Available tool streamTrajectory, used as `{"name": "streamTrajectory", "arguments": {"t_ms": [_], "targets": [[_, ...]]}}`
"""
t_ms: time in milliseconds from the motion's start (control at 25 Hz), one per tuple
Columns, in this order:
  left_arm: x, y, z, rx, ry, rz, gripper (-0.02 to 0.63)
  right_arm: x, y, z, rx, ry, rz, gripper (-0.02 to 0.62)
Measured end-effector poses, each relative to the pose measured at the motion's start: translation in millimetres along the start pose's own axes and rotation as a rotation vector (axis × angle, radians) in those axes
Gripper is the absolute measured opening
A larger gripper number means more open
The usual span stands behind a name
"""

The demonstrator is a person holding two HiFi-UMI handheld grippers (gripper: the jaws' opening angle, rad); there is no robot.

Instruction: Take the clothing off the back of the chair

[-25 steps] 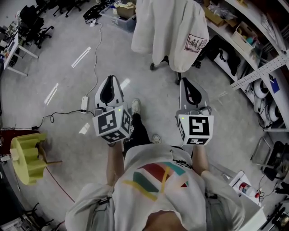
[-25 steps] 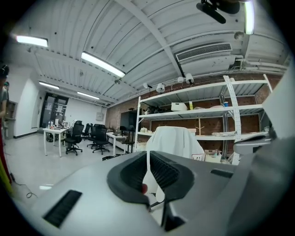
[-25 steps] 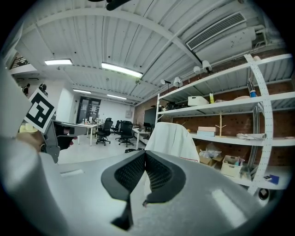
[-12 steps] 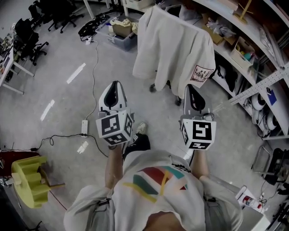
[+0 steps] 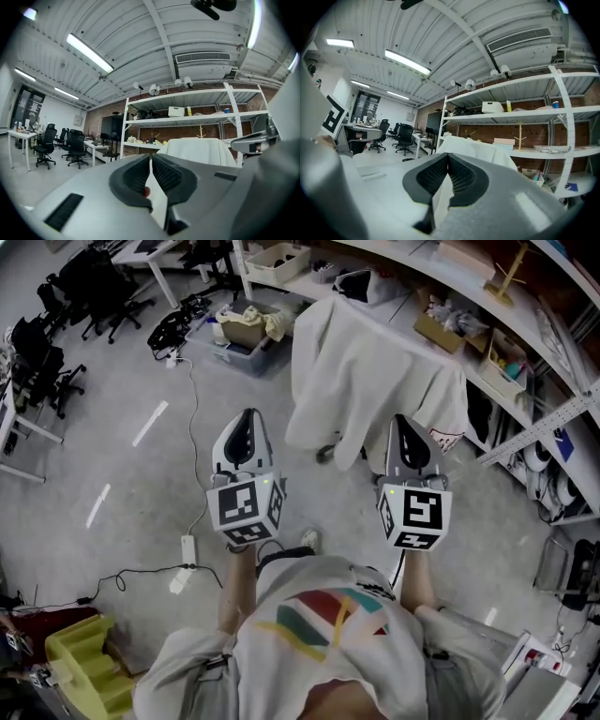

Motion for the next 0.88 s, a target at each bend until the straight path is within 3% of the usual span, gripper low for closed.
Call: {"name": "streamTrajectory", "arguments": {"t_ms": [240, 600, 880], "targets": [[-14, 48, -26, 0.076, -0.018, -0.008, 0.028, -12, 29, -15, 0.067, 0.015, -0.027, 0.002], [-22, 83, -1, 0.156, -0.026, -0.001, 0.028, -15, 40, 8, 0.115, 0.006, -0.05, 0.002], [-26, 93, 9, 0.158, -0.02, 0.005, 0.028, -9, 47, 21, 0.112, 0.026, -0.048, 0.002]]}}
Point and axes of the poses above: the fingertips, and each gripper's own axes: y forward along the fingers, z to its right, x out of its underside, the point moved 9 cm from there along -y, backward along the fingers, and after that the axes turned 12 degrees about -z, right-handed, at the moved point
